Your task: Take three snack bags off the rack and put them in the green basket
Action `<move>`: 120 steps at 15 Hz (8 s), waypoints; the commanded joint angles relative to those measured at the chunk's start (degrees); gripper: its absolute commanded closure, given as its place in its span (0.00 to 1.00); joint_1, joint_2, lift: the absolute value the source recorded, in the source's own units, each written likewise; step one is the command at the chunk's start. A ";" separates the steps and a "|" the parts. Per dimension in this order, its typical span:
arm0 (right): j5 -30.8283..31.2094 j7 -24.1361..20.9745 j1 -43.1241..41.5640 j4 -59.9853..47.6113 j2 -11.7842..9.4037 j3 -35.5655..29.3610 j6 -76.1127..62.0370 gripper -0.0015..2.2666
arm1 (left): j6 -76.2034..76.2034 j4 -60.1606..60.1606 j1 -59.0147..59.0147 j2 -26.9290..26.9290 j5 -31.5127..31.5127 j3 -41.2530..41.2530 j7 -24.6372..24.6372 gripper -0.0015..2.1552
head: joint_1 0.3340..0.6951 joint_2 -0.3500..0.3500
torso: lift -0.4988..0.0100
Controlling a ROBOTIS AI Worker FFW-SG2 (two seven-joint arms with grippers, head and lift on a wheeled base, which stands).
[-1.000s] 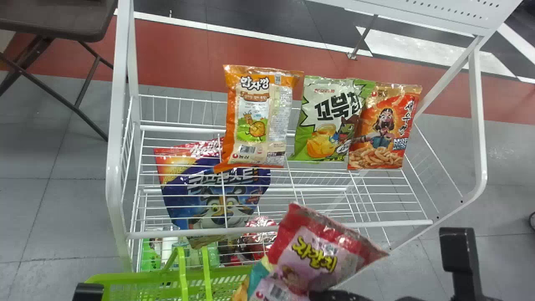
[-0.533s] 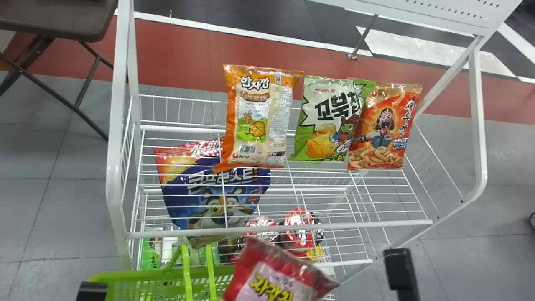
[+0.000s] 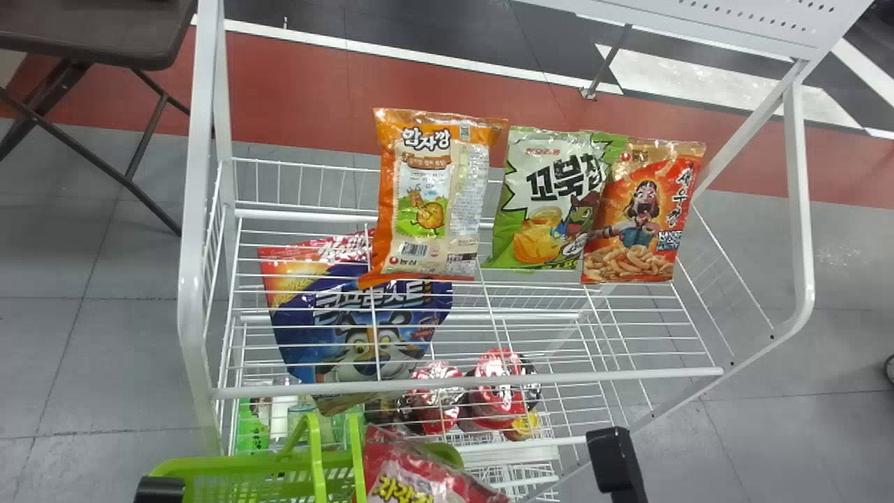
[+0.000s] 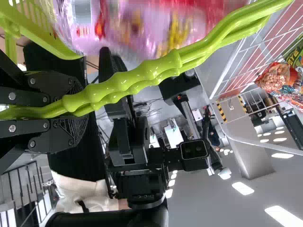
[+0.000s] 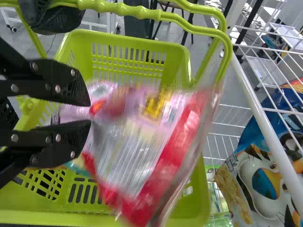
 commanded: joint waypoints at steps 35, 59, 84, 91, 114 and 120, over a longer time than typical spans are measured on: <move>17.89 -18.63 -26.87 24.76 6.66 16.14 -60.47 0.93 | 0.35 -0.17 1.22 0.14 -2.53 -3.16 0.18 0.72 | 1.00 0.00 | 0.93; -0.92 9.23 -1.29 -4.07 0.69 -11.45 0.47 0.93 | 0.35 -3.16 1.48 -0.74 -2.62 -2.20 1.50 0.72 | 1.00 0.00 | 0.93; -0.65 8.18 -1.99 4.81 2.01 -5.21 -25.84 0.03 | 1.23 -1.75 -0.45 -0.74 -2.71 -3.16 1.76 0.70 | 1.00 0.00 | 0.93; 2.86 -3.69 -12.45 14.39 5.79 -11.80 -65.56 0.03 | 1.06 -1.40 -0.19 -0.74 -2.71 -3.16 1.76 0.70 | 1.00 0.00 | 0.93; 14.90 -9.58 -41.37 50.69 -3.44 -16.11 -67.32 0.96 | 6.50 -0.44 -3.53 -0.39 -2.36 -3.16 2.46 0.70 | 1.00 0.00 | 0.93; 9.37 -9.49 -36.18 45.06 -3.00 -18.57 -66.79 0.97 | 6.50 -0.70 -3.09 -0.30 -2.45 -3.51 2.64 0.70 | 1.00 0.00 | 0.93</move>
